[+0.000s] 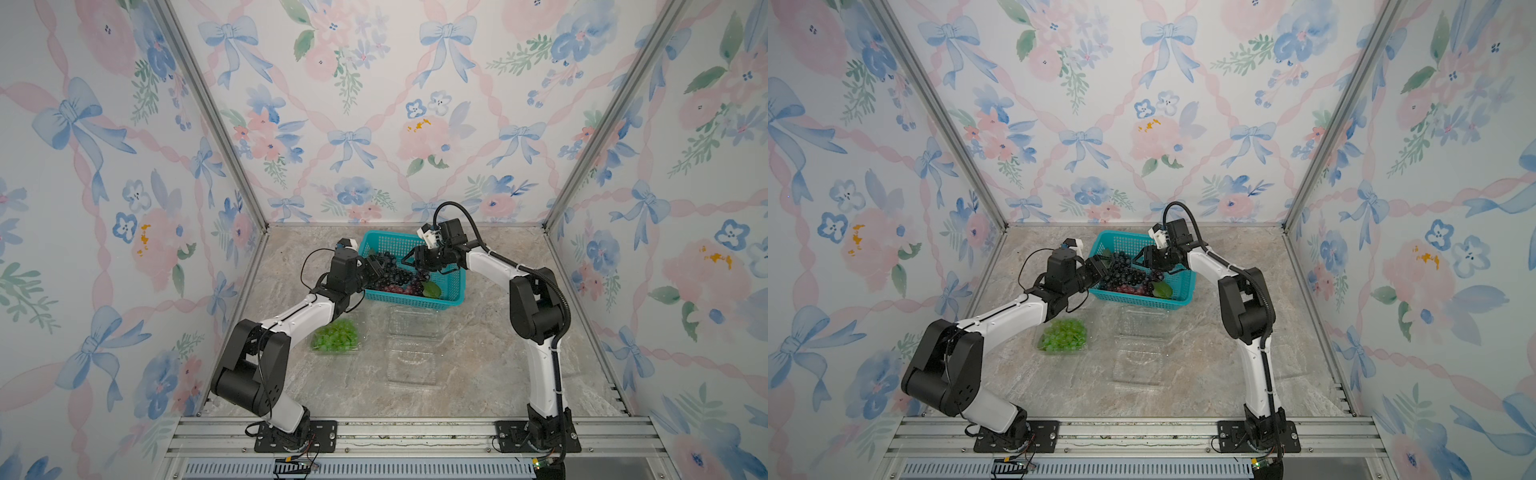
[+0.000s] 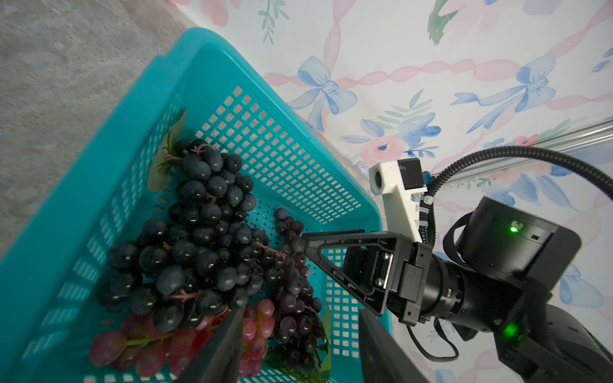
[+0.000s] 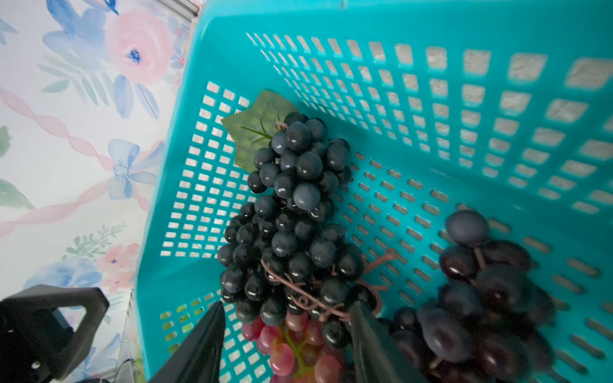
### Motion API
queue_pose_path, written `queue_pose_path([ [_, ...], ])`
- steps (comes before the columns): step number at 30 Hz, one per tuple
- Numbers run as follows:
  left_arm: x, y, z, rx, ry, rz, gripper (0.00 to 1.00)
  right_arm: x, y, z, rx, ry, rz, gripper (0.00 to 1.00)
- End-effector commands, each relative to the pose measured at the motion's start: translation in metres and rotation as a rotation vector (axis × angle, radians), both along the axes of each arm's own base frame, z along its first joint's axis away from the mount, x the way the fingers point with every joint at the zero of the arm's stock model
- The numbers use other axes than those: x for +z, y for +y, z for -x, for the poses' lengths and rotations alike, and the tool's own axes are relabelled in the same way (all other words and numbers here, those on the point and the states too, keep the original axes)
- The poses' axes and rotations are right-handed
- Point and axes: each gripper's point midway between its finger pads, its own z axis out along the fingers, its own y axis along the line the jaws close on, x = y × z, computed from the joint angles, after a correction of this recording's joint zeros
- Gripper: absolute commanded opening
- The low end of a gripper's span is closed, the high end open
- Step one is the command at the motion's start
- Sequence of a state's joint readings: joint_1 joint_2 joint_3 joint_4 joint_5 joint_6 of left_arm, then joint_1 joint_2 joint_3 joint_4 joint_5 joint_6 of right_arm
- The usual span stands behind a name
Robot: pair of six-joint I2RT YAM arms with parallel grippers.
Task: Pack grapes into containers
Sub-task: Pick up the grape from the basket.
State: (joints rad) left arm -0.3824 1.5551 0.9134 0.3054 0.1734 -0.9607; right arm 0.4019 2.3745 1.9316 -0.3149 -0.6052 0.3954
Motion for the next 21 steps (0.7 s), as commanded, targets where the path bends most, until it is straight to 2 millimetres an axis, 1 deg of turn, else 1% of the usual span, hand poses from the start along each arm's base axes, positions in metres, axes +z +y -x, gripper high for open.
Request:
queue_pose_path([
  [1, 0.017, 0.000, -0.002, -0.014, -0.039, 0.005, 0.58, -0.022, -0.004, 0.008, 0.058, -0.018, 0.152, 0.62],
  [7, 0.015, -0.001, -0.002, -0.015, -0.035, 0.006, 0.58, -0.040, 0.000, 0.016, 0.123, -0.067, 0.338, 0.64],
  [14, 0.014, -0.001, -0.001, -0.018, -0.033, 0.005, 0.58, -0.048, 0.008, 0.020, 0.171, -0.079, 0.405, 0.62],
  [16, 0.013, -0.001, -0.001, -0.016, -0.029, 0.005, 0.58, -0.051, 0.008, 0.019, 0.168, -0.081, 0.417, 0.60],
  [21, 0.013, -0.001, -0.001, -0.019, -0.029, 0.007, 0.58, -0.054, 0.003, 0.010, 0.129, -0.092, 0.444, 0.51],
])
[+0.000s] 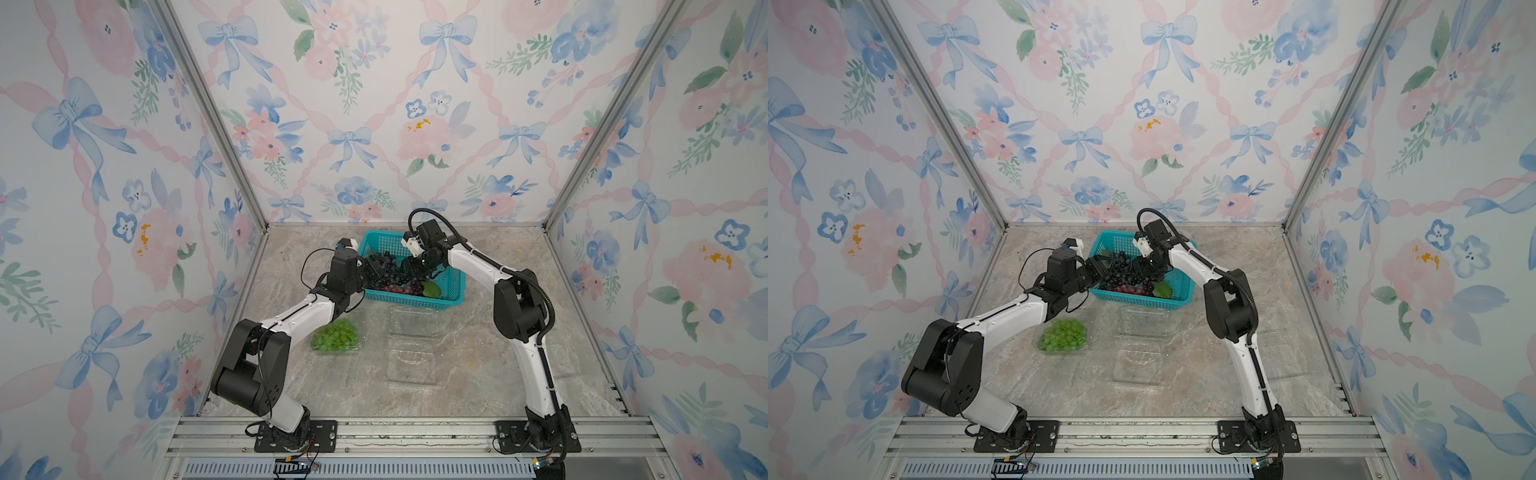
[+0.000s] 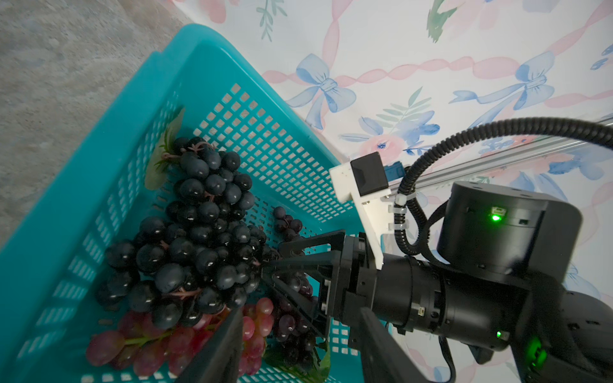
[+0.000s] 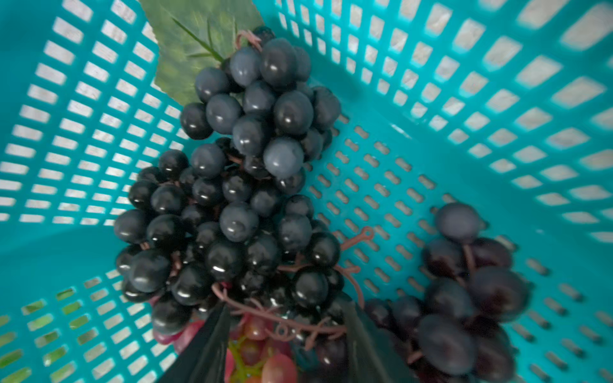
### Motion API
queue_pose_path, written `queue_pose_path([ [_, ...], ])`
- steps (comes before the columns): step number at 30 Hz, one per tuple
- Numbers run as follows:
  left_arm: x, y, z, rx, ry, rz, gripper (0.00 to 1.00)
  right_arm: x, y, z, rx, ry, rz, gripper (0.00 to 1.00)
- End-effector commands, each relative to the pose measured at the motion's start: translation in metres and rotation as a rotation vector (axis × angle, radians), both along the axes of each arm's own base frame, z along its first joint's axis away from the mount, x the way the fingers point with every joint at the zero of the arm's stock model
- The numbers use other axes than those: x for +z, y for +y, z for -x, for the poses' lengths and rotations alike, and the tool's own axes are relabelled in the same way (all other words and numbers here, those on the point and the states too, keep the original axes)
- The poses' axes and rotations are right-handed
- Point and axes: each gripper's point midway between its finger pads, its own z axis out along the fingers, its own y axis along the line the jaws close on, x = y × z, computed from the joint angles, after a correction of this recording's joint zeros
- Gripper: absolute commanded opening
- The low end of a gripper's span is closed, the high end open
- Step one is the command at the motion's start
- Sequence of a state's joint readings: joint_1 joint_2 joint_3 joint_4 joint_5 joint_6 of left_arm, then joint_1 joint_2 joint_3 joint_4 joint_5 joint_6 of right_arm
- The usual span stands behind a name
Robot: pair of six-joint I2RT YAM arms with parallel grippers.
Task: Pack grapes into containers
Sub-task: Pick up the grape from the basket.
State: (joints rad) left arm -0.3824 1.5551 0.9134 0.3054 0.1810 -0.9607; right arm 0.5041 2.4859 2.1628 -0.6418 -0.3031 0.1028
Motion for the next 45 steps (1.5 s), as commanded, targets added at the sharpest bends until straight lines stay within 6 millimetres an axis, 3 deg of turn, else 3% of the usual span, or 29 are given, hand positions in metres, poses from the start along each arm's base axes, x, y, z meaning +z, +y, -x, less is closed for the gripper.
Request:
queue_pose_path([
  [1, 0.013, 0.000, -0.001, -0.013, -0.031, 0.005, 0.58, -0.017, -0.006, -0.005, -0.013, 0.006, 0.056, 0.51],
  [11, 0.009, -0.001, -0.001, -0.018, -0.019, 0.007, 0.58, -0.017, -0.007, -0.003, 0.016, -0.021, 0.126, 0.56],
  [19, 0.009, -0.001, -0.002, -0.023, -0.019, 0.018, 0.58, -0.022, -0.002, 0.004, 0.044, -0.044, 0.190, 0.55],
  [27, 0.009, -0.001, -0.001, -0.025, -0.019, 0.029, 0.58, -0.018, -0.006, 0.002, 0.020, -0.063, 0.203, 0.34],
  [33, 0.010, -0.003, -0.003, -0.030, -0.020, 0.044, 0.58, -0.005, -0.009, -0.001, -0.005, -0.084, 0.170, 0.01],
  [38, 0.010, -0.003, -0.003, -0.031, -0.022, 0.047, 0.58, 0.016, -0.014, -0.005, -0.057, -0.088, 0.074, 0.00],
  [45, 0.013, -0.004, -0.004, -0.035, -0.028, 0.052, 0.58, 0.066, -0.023, -0.015, -0.118, -0.143, -0.065, 0.00],
])
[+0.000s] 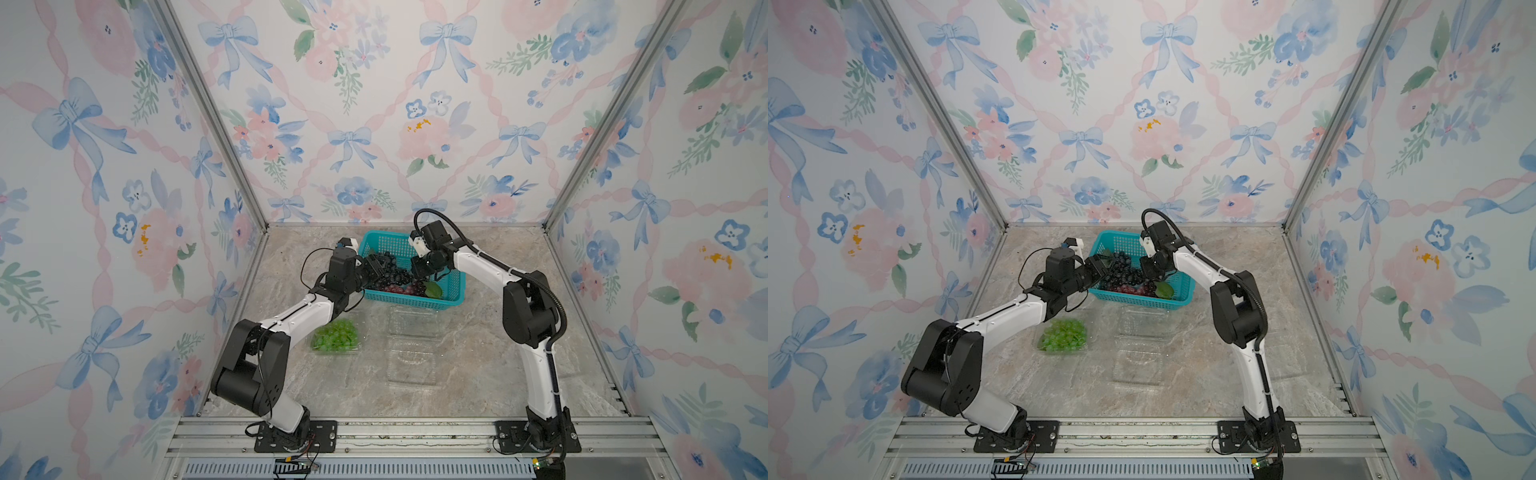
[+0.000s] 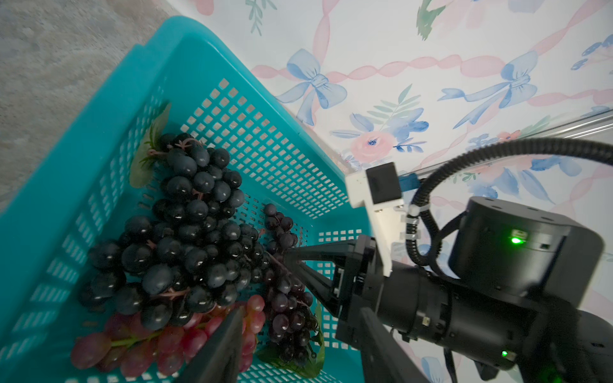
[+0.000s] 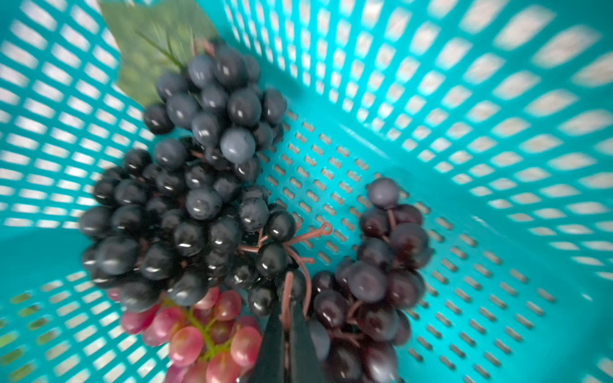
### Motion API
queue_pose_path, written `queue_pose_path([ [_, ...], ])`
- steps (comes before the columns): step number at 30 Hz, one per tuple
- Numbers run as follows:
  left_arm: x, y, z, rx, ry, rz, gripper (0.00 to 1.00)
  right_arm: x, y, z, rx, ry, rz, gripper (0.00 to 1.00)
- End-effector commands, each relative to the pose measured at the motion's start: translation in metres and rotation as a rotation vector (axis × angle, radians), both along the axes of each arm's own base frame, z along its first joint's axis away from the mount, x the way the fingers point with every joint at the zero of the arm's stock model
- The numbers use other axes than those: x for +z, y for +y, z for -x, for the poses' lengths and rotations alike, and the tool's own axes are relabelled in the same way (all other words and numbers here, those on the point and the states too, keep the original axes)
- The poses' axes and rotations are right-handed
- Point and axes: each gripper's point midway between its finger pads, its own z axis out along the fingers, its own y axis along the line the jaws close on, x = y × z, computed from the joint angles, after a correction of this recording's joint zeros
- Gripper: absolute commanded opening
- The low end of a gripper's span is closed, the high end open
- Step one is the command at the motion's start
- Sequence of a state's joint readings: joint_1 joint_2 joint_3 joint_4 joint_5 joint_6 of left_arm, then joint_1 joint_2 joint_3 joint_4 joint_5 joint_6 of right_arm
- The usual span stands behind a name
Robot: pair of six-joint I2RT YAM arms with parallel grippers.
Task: Pack grapes into containers
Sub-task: Pick up the grape from the basket, then place the grape into the packing box.
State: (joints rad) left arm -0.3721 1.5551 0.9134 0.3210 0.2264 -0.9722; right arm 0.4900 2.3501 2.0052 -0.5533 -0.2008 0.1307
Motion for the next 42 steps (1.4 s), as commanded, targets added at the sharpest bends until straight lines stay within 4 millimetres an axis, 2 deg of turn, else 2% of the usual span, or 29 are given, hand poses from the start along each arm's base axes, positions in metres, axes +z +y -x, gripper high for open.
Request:
queue_pose_path([
  [1, 0.009, -0.001, -0.005, -0.009, -0.026, 0.022, 0.58, 0.047, 0.001, -0.011, -0.025, -0.071, -0.110, 0.00],
  [5, 0.010, -0.001, -0.005, -0.009, -0.028, 0.024, 0.58, 0.070, -0.002, -0.014, -0.027, -0.094, -0.147, 0.00],
  [10, 0.010, -0.001, -0.003, -0.009, -0.029, 0.024, 0.58, 0.083, -0.004, -0.015, -0.033, -0.096, -0.182, 0.00],
  [13, 0.011, 0.001, -0.002, -0.005, -0.032, 0.023, 0.58, 0.099, -0.004, -0.014, -0.030, -0.112, -0.208, 0.00],
  [22, 0.020, 0.001, -0.003, -0.003, -0.051, 0.028, 0.58, 0.187, 0.001, -0.002, 0.012, -0.194, -0.329, 0.00],
  [28, 0.024, 0.002, -0.003, 0.006, -0.059, 0.033, 0.58, 0.234, 0.004, 0.011, 0.043, -0.221, -0.415, 0.00],
  [31, 0.024, 0.003, -0.002, 0.011, -0.054, 0.039, 0.58, 0.250, 0.004, 0.017, 0.052, -0.231, -0.430, 0.00],
  [35, 0.026, 0.007, -0.003, 0.022, -0.053, 0.048, 0.58, 0.261, 0.001, 0.025, 0.057, -0.243, -0.429, 0.00],
  [42, 0.032, 0.032, -0.004, 0.102, -0.054, 0.071, 0.57, 0.278, 0.002, 0.050, 0.082, -0.257, -0.430, 0.00],
])
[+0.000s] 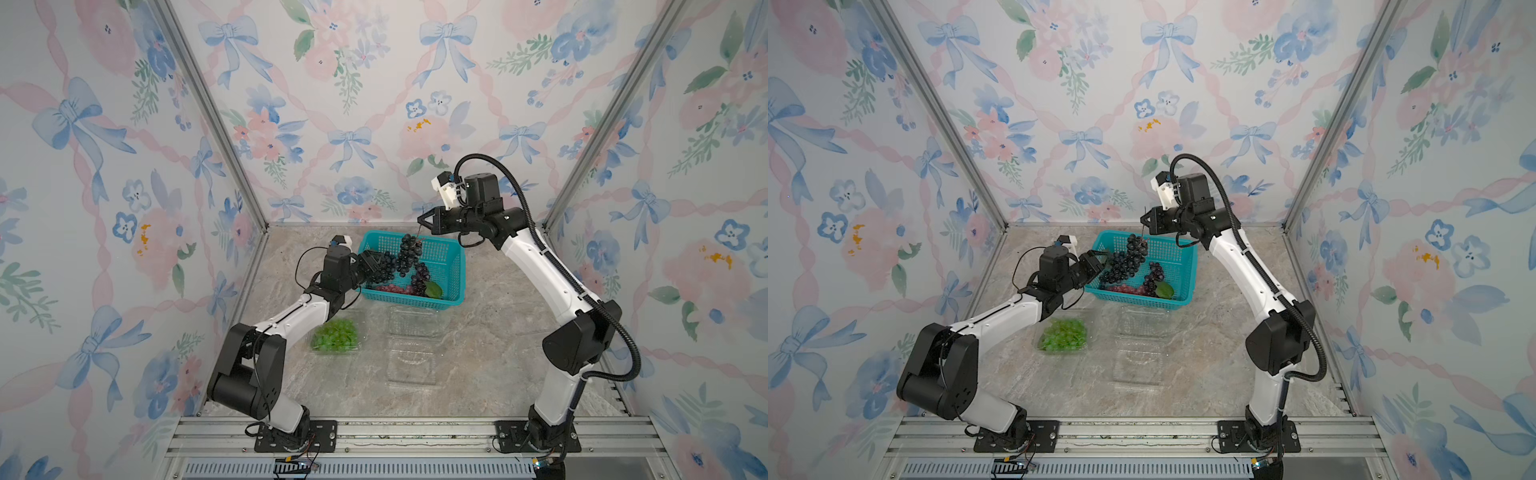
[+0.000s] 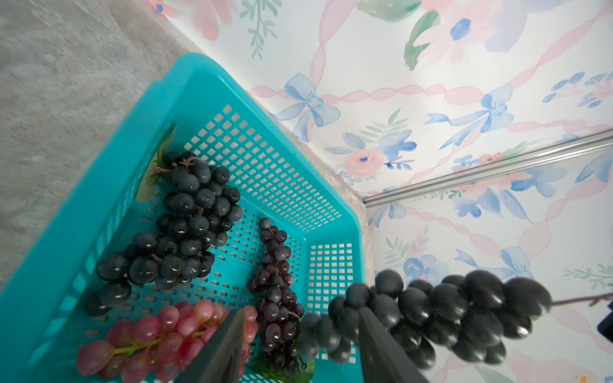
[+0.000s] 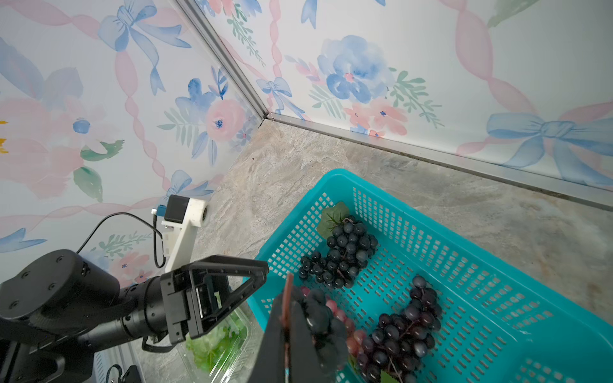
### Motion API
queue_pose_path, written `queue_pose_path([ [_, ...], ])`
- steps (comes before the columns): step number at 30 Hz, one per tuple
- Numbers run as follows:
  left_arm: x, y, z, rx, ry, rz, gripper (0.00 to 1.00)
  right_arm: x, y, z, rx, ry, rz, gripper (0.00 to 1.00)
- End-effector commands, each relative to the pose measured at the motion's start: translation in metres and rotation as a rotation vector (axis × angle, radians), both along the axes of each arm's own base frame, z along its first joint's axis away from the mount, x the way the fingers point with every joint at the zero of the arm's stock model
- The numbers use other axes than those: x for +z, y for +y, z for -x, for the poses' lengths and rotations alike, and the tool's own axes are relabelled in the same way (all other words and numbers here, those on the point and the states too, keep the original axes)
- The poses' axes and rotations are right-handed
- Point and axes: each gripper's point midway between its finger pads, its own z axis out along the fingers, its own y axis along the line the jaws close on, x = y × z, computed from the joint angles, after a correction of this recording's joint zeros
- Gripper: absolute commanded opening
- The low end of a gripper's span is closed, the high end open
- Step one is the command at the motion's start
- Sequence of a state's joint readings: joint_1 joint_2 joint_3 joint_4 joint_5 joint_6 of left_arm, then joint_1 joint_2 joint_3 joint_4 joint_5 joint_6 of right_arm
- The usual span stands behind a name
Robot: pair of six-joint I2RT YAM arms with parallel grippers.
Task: Pack grapes into containers
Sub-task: Place the grape into the packing box.
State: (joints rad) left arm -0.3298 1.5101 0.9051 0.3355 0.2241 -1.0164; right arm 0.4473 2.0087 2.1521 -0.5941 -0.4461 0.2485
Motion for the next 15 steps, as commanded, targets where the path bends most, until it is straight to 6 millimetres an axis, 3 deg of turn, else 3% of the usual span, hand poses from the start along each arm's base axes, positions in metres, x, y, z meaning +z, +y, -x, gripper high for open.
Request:
queue_pose_path([
  [1, 0.014, 0.016, 0.001, 0.053, -0.031, 0.020, 0.57, 0.022, 0.002, 0.025, 0.030, -0.011, -0.019, 0.00],
  [6, 0.021, 0.027, 0.002, 0.083, -0.046, 0.023, 0.57, 0.027, 0.010, 0.052, 0.062, -0.021, -0.018, 0.00],
  [15, 0.029, 0.030, 0.004, 0.076, -0.066, 0.026, 0.58, 0.027, 0.017, 0.111, 0.089, -0.034, 0.001, 0.00],
])
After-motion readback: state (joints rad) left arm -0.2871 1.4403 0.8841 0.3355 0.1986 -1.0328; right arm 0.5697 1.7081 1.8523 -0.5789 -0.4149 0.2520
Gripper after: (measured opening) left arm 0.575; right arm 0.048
